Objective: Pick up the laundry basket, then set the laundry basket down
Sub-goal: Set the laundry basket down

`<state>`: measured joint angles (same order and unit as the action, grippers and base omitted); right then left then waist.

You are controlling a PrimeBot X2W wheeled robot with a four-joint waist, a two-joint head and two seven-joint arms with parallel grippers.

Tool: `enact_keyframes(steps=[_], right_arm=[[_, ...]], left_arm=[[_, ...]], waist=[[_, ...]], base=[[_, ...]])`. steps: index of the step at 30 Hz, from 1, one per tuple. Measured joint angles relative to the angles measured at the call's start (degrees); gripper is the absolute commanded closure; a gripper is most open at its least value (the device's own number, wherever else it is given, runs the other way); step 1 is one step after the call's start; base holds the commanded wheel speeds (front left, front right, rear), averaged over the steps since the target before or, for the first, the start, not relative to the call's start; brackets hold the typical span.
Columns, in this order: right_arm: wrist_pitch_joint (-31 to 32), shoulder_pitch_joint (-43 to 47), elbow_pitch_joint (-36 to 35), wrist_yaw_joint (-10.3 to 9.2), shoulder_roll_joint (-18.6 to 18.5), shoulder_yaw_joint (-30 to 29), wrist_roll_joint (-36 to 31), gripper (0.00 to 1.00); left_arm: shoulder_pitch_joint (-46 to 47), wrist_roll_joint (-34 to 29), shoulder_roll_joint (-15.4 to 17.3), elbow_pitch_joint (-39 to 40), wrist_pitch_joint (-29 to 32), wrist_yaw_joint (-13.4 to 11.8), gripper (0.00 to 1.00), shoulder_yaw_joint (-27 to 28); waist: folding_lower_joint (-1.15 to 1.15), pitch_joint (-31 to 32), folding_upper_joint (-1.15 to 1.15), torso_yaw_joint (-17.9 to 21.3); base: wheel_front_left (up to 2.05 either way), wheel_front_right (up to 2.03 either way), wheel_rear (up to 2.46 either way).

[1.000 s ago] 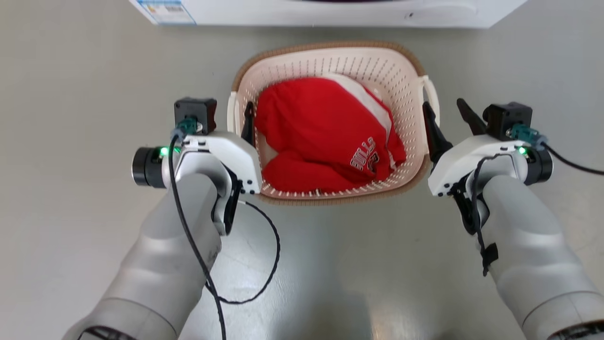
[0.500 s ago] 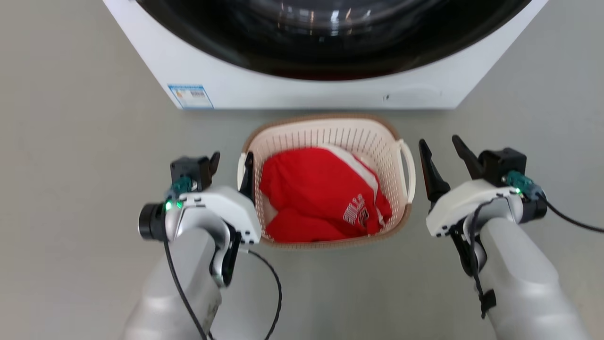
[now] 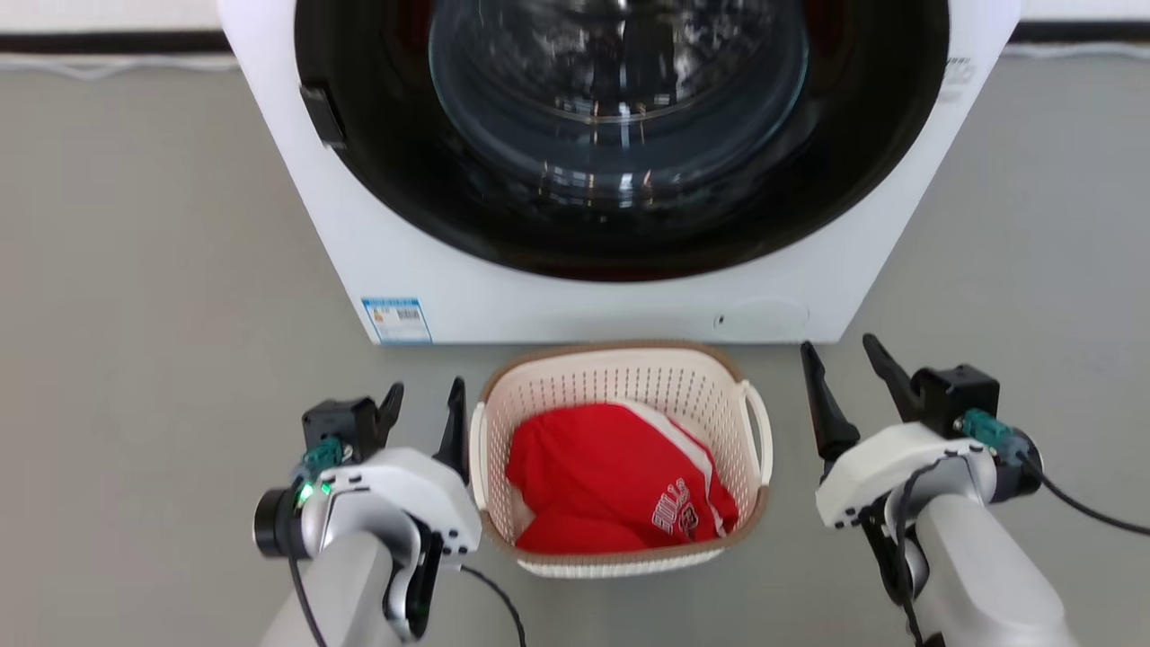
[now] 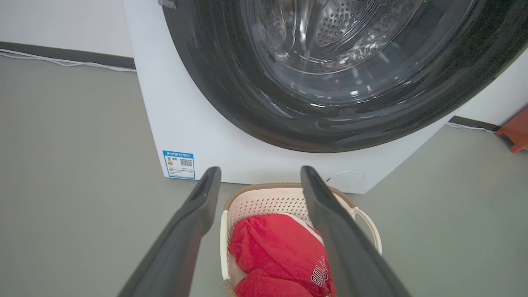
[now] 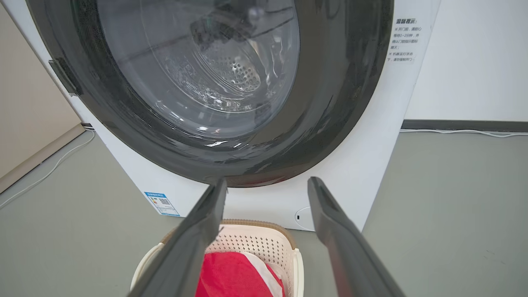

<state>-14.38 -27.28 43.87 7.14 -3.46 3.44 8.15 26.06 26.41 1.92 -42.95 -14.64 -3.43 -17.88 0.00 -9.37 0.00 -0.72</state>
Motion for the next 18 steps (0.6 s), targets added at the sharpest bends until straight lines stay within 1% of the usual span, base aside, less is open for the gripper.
enact_keyframes(steps=[1, 8, 18], right_arm=[[0.0, 1.1, -0.46, 0.0, 0.02, -0.01, -0.16, 0.0], [0.0, 5.11, -1.05, 0.0, 0.19, -0.69, -0.62, 0.0], [0.0, 8.36, -0.82, 0.0, 0.26, -1.67, -1.63, 0.0]], left_arm=[[-1.57, -0.76, 0.0, 0.6, 0.0, 0.27, 0.0, 0.99], [-6.16, -1.98, 0.08, 1.58, 0.0, 0.92, 0.0, 3.37], [-8.77, -2.36, 0.09, 2.72, 0.0, 1.01, 0.0, 4.34]], waist=[[0.0, 1.65, 0.0, 0.02], [0.0, 6.89, 0.0, 0.05], [0.0, 11.42, 0.0, -0.47]], base=[[0.0, 0.0, 0.0], [0.0, 0.0, 0.0], [0.0, 0.0, 0.0]])
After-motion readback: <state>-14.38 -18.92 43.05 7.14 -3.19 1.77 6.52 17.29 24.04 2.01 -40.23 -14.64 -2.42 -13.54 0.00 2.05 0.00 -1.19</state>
